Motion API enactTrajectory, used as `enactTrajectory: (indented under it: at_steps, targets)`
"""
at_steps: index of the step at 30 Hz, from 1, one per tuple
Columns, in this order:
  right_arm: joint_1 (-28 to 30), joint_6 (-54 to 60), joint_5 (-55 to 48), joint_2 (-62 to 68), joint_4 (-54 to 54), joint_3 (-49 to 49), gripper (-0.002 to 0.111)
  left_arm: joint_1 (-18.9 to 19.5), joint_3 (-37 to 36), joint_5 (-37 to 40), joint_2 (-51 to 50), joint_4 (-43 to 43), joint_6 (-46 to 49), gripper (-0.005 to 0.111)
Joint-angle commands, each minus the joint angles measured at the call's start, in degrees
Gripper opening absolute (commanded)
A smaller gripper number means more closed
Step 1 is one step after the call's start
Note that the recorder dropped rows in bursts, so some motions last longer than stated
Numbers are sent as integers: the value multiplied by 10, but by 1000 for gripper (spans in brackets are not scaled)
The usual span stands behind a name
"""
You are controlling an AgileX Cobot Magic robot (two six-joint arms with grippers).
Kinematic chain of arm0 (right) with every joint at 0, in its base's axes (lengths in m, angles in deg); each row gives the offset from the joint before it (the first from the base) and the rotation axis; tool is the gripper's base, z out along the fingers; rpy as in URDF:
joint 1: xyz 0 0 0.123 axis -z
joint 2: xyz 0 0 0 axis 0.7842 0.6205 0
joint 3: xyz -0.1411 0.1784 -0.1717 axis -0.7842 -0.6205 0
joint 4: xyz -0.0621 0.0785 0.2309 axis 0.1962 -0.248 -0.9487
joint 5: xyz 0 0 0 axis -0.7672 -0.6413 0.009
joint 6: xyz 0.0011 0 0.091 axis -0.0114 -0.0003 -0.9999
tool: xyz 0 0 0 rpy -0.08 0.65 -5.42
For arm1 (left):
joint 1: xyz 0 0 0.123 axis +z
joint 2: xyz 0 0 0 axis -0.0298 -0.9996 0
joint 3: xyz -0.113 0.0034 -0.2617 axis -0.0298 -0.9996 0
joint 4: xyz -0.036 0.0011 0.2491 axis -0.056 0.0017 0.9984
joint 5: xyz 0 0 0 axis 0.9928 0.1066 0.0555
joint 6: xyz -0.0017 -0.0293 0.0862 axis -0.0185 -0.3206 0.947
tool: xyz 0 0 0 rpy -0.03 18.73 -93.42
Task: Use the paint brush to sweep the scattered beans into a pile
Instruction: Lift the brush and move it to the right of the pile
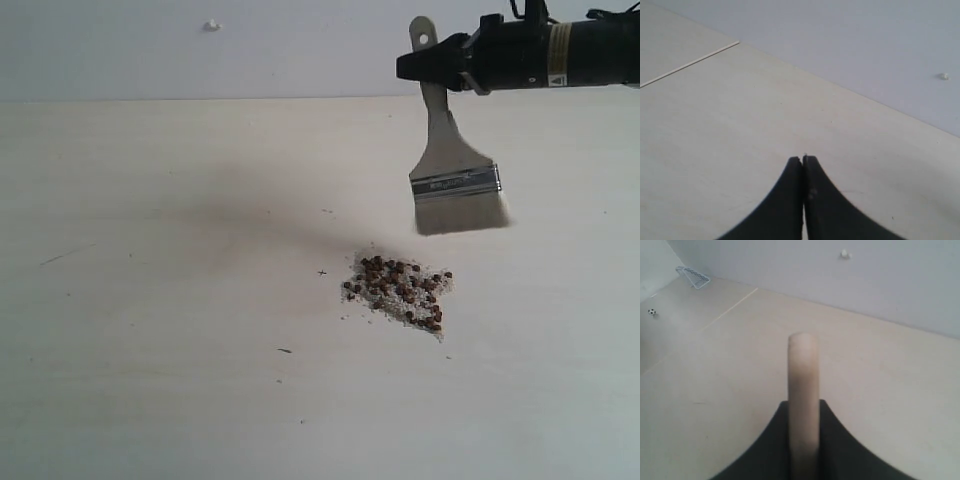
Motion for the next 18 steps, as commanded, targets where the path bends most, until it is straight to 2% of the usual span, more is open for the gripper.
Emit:
enactTrajectory:
  at_steps: [1, 6, 11, 18]
  targets:
    - [-13, 59, 12, -25, -55, -30, 0, 2, -2, 1, 1, -4, 1, 0]
    - [-39, 116, 37, -29, -108, -63, 0, 2, -2, 1, 1, -4, 1, 0]
    - [-35, 147, 17, -72, -164, -113, 0, 2, -2, 1, 1, -4, 1, 0]
    - [-36, 338, 5, -199, -388, -301, 0, 2, -2, 1, 1, -4, 1, 0]
